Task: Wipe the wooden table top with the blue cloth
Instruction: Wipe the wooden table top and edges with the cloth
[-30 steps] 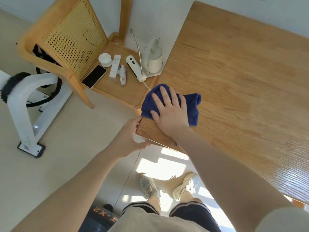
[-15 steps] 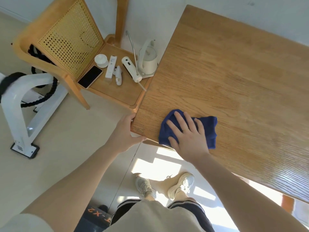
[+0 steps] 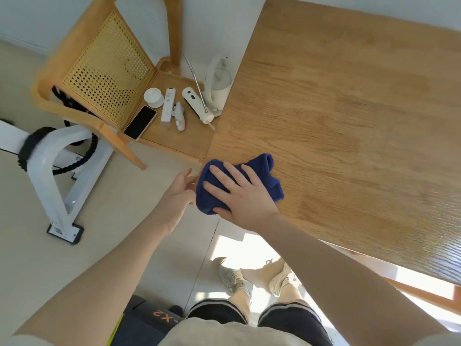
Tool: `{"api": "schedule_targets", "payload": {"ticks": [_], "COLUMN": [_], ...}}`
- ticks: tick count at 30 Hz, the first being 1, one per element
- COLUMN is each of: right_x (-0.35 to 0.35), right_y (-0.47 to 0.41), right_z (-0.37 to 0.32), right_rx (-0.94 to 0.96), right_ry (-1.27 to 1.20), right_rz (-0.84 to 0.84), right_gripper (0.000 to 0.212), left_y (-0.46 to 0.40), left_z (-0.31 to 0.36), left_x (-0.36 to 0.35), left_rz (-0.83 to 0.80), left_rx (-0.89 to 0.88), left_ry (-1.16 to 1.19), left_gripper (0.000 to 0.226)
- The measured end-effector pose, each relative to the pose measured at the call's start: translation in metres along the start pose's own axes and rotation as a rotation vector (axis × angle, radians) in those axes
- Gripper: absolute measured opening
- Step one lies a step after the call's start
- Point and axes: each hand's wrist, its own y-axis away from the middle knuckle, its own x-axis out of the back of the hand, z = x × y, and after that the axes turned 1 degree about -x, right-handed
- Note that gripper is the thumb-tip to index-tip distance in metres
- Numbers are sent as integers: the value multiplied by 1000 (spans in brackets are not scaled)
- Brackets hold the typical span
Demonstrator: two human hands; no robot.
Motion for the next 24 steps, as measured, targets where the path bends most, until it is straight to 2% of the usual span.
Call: {"api": "schedule_targets", "payload": {"ticks": [2, 5, 9, 12, 16, 18, 20, 24], "right_x": [3, 15, 22, 20, 15, 13, 12, 14], "right_y": [27, 45, 22, -8, -47, -68, -87, -123], "right_z": [25, 68, 74, 59, 58, 67, 82, 112], "right_rx": [-117, -477, -652, -629, -497, -434, -395, -421], "right_ry": [-4, 1, -16, -34, -54, -68, -75, -74], "right_rz": [18, -35, -127, -121, -119, -107, -108, -104], "right_gripper": [52, 56, 65, 67, 64, 63, 63, 63], "left_y": [0, -1, -3, -13, -44, -66, -89, -130], "left_z": [3, 3, 11, 21, 40, 54, 65, 88], "left_x": [-1, 0, 0, 1, 9, 14, 19, 21], "left_rz": [12, -8, -68, -60, 73, 90, 94, 92], "left_rx": [8, 7, -29, -33, -124, -154, -165, -191], "left_ry": [-47, -137, -222, -250, -161, -136, -180, -293], "left_gripper": [49, 56, 64, 68, 78, 78, 73, 47]}}
